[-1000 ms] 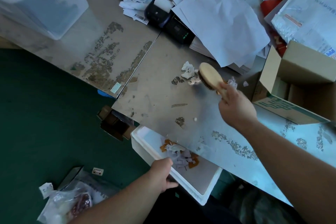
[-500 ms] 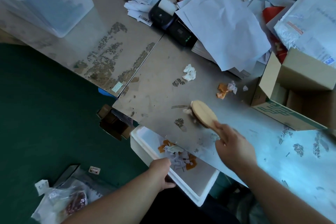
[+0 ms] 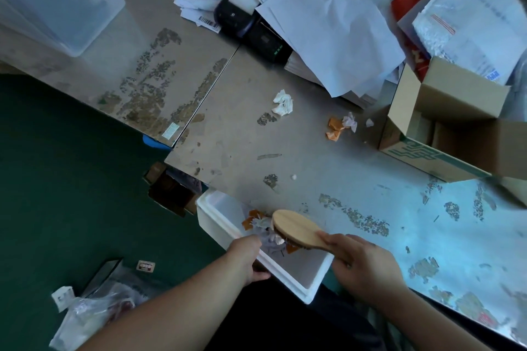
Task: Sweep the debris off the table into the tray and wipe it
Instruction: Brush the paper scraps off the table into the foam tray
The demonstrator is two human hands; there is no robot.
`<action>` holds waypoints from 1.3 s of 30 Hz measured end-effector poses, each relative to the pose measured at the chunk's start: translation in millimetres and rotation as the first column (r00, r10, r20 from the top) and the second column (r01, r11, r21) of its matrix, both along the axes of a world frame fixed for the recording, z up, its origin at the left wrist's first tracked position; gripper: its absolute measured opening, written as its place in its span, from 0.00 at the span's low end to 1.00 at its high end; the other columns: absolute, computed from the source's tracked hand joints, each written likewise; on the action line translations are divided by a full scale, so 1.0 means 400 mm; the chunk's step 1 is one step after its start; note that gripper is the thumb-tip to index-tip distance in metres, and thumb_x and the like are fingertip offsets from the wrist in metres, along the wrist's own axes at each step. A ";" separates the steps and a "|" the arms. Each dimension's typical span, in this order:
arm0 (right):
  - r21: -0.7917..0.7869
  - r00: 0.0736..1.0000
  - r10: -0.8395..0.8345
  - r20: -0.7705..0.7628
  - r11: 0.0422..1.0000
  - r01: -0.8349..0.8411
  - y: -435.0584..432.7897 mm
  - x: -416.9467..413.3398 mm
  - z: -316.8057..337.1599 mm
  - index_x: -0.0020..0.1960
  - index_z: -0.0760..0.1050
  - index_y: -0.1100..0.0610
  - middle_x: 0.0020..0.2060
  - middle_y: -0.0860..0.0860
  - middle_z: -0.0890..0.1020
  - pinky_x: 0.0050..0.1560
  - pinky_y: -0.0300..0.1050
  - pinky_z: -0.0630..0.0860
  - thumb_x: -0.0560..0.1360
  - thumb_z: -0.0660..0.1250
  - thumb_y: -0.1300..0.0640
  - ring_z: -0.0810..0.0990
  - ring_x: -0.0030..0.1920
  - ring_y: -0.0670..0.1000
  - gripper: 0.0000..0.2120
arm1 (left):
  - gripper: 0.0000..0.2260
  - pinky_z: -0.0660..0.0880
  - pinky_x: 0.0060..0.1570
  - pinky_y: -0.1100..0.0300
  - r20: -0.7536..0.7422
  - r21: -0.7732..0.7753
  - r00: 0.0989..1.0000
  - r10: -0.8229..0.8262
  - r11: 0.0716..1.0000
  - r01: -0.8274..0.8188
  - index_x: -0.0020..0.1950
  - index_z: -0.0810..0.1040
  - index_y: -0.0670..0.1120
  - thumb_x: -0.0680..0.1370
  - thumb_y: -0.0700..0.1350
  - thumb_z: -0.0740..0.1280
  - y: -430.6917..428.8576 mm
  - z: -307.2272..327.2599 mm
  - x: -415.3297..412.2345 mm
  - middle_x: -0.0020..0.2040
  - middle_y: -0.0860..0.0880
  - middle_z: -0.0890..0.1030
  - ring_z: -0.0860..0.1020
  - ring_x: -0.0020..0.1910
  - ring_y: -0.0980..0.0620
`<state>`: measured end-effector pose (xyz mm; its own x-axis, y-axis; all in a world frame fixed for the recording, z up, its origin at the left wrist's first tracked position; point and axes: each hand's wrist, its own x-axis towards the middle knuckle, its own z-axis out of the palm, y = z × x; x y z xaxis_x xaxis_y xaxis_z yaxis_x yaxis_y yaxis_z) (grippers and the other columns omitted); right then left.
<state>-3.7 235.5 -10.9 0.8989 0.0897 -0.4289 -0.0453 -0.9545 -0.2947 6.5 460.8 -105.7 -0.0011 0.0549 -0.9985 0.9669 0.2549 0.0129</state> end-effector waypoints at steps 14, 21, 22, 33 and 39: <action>0.073 0.988 -0.109 0.111 0.992 0.101 0.099 0.375 0.037 0.73 0.66 0.42 0.54 0.51 0.80 0.40 0.49 0.79 0.77 0.60 0.57 0.79 0.42 0.53 0.25 | 0.17 0.83 0.34 0.37 -0.025 0.009 1.000 0.010 1.000 -0.009 0.67 0.71 0.41 0.78 0.40 0.66 0.009 -0.024 -0.004 0.65 0.38 0.72 0.74 0.64 0.35; -0.053 0.998 -0.032 0.060 0.998 0.036 0.164 0.540 0.039 0.73 0.64 0.43 0.58 0.55 0.77 0.48 0.53 0.75 0.74 0.57 0.60 0.75 0.53 0.60 0.29 | 0.18 0.84 0.36 0.38 -0.036 -0.018 0.999 0.015 1.000 -0.015 0.65 0.71 0.41 0.76 0.40 0.68 0.015 -0.026 -0.003 0.63 0.37 0.73 0.75 0.62 0.34; -0.063 0.999 -0.024 0.026 0.998 0.026 0.168 0.536 0.040 0.73 0.65 0.43 0.58 0.56 0.77 0.49 0.53 0.75 0.74 0.57 0.61 0.75 0.54 0.60 0.29 | 0.17 0.84 0.40 0.38 -0.034 -0.022 0.999 0.013 1.000 -0.014 0.65 0.71 0.40 0.76 0.40 0.68 0.016 -0.022 -0.002 0.63 0.37 0.74 0.76 0.62 0.34; -0.057 0.999 -0.035 0.034 0.998 0.036 0.078 0.256 0.032 0.68 0.71 0.39 0.41 0.44 0.77 0.29 0.40 0.67 0.76 0.62 0.56 0.74 0.34 0.45 0.23 | 0.14 0.84 0.43 0.44 0.004 -0.019 0.999 -0.050 0.999 0.051 0.65 0.72 0.40 0.80 0.41 0.65 0.014 -0.008 0.006 0.49 0.41 0.75 0.80 0.52 0.39; -0.069 0.993 -0.085 -0.079 0.994 0.080 0.022 0.116 0.043 0.66 0.72 0.32 0.47 0.42 0.81 0.37 0.44 0.73 0.72 0.64 0.54 0.78 0.40 0.51 0.26 | 0.17 0.80 0.23 0.45 -0.034 0.006 0.999 -0.021 1.000 0.021 0.66 0.72 0.43 0.78 0.44 0.65 0.008 -0.009 0.005 0.66 0.38 0.73 0.76 0.63 0.34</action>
